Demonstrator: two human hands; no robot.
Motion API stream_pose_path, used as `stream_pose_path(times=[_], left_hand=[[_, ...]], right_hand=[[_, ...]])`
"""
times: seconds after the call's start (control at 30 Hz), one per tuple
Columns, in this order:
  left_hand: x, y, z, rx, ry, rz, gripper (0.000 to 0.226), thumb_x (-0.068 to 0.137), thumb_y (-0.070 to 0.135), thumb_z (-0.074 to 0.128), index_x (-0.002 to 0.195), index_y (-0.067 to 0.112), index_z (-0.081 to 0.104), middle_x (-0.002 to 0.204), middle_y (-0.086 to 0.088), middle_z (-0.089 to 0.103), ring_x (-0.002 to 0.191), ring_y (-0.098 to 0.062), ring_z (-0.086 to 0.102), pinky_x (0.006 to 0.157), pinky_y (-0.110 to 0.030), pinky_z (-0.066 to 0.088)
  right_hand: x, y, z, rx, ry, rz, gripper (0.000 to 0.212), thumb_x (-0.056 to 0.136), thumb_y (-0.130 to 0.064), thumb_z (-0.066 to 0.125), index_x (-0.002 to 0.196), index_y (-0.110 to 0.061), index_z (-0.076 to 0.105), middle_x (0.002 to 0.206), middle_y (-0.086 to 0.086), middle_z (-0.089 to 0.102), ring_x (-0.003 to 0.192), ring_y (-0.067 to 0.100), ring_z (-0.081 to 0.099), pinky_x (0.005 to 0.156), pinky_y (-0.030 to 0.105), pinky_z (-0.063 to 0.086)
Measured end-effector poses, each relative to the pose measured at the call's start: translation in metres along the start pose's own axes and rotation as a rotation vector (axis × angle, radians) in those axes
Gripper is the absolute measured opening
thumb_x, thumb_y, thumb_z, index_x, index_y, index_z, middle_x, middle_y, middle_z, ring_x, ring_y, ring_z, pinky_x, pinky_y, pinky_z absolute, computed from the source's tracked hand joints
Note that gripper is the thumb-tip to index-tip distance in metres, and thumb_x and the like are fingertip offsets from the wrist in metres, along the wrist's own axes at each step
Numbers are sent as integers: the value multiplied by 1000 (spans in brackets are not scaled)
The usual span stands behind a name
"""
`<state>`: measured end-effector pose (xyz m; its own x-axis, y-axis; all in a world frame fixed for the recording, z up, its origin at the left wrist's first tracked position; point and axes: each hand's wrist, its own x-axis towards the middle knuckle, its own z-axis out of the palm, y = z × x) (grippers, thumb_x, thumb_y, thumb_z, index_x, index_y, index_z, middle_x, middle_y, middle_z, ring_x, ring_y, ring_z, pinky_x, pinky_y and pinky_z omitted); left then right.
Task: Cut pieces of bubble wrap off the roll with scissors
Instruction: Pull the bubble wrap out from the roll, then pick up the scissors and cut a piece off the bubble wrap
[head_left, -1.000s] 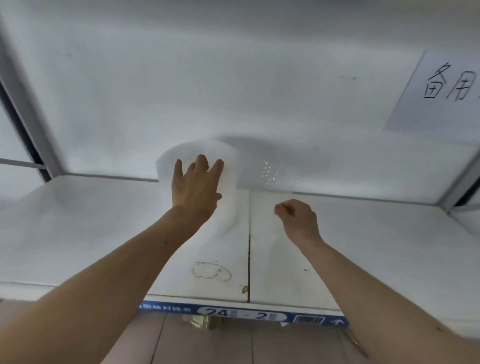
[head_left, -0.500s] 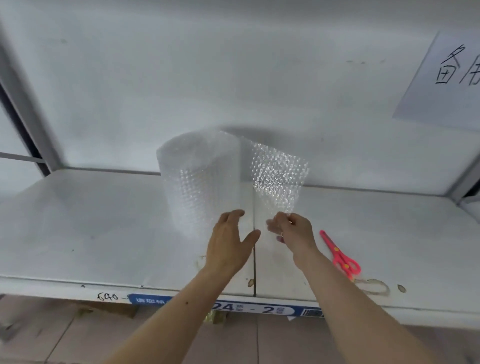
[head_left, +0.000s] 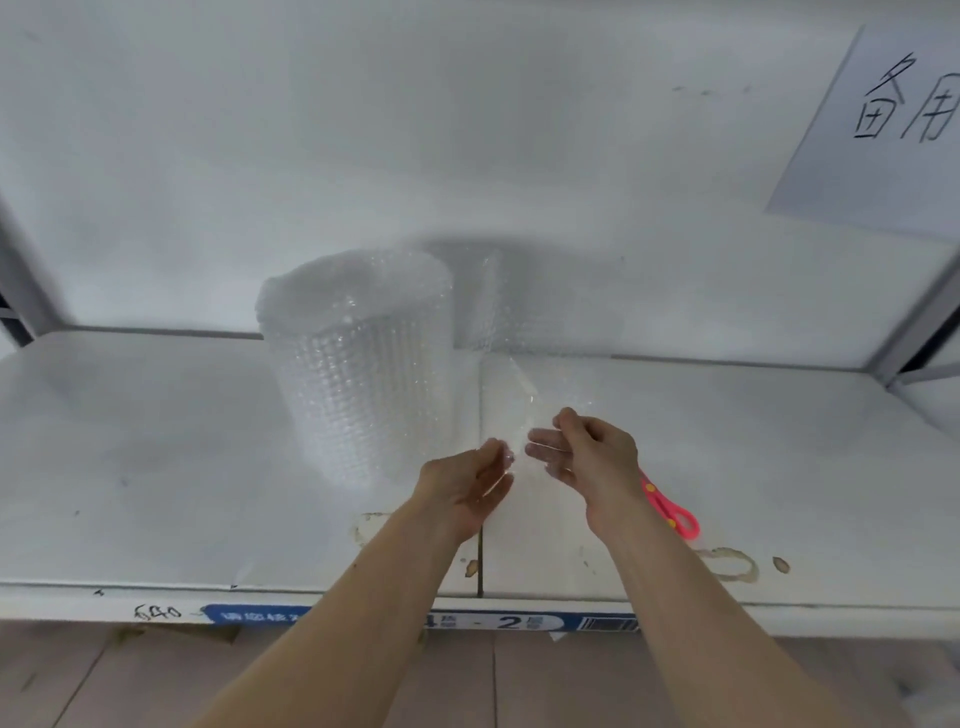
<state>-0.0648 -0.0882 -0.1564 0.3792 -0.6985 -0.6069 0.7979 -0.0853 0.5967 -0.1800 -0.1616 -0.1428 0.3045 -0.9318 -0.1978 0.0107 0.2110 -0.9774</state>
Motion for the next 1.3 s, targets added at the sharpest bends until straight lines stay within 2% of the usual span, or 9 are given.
stream_pose_path(times=[0.13, 0.23, 0.4, 0.6, 0.77, 0.87, 0.97, 1.17, 1.3], left_hand=[[-2, -7, 6, 12, 32, 3, 7, 87, -2, 68, 80, 2, 67, 61, -9, 70, 66, -17, 65, 73, -27, 59], [-2, -12, 7, -8, -7, -49, 7, 87, 1, 68, 92, 4, 68, 73, -8, 73, 71, -16, 68, 66, -29, 60], [2, -11, 6, 113, -53, -124, 29, 82, 18, 77, 111, 17, 72, 95, 7, 76, 77, -10, 54, 67, -23, 41], [14, -13, 18, 11, -11, -90, 30, 80, 14, 79, 110, 13, 71, 85, 1, 77, 68, -8, 67, 59, -21, 53], [21, -18, 27, -54, 11, -50, 23, 78, 7, 79, 99, 9, 69, 72, -4, 74, 55, -10, 70, 50, -23, 57], [23, -23, 28, -66, -4, -44, 12, 80, 1, 76, 83, 5, 65, 62, -7, 72, 52, -14, 70, 49, -29, 60], [25, -26, 29, -62, -8, -29, 12, 84, -2, 70, 78, 3, 62, 57, -10, 70, 49, -15, 69, 60, -33, 60], [23, -30, 32, -59, -37, -19, 8, 86, -4, 67, 82, 1, 63, 59, -11, 71, 50, -18, 70, 58, -33, 60], [18, -23, 32, -61, -58, -23, 6, 85, -5, 67, 85, 0, 63, 65, -13, 72, 53, -20, 72, 60, -35, 61]], right_hand=[[-6, 0, -8, -57, 23, -54, 19, 91, -22, 67, 80, -8, 71, 84, 10, 78, 74, 18, 74, 70, 31, 53], [-6, -3, -15, -31, 67, -61, 19, 93, -17, 64, 80, -6, 70, 83, 12, 77, 68, 17, 73, 64, 28, 50], [-1, -3, -21, 20, 99, -18, 23, 97, -22, 54, 86, -7, 67, 80, 11, 74, 65, 16, 72, 66, 30, 49], [9, 2, -39, -31, 141, 31, 57, 99, -55, 40, 89, -9, 71, 81, 7, 76, 73, 18, 72, 73, 34, 52], [16, 17, -89, -656, 244, -79, 41, 89, -52, 61, 67, -17, 63, 61, -2, 62, 59, 20, 60, 62, 31, 49], [12, 19, -113, -905, 261, -47, 29, 82, -43, 74, 69, -18, 67, 66, -3, 68, 57, 12, 62, 50, 25, 45], [6, 19, -125, -968, 264, 25, 32, 75, -44, 80, 71, -15, 69, 59, -3, 67, 48, 10, 63, 45, 23, 47], [8, 24, -128, -1106, 188, 42, 39, 71, -51, 80, 64, -14, 69, 53, 0, 65, 48, 13, 65, 51, 23, 51], [10, 25, -116, -1144, 156, 74, 41, 69, -51, 80, 66, -12, 68, 72, 5, 57, 55, 19, 58, 48, 25, 42]])
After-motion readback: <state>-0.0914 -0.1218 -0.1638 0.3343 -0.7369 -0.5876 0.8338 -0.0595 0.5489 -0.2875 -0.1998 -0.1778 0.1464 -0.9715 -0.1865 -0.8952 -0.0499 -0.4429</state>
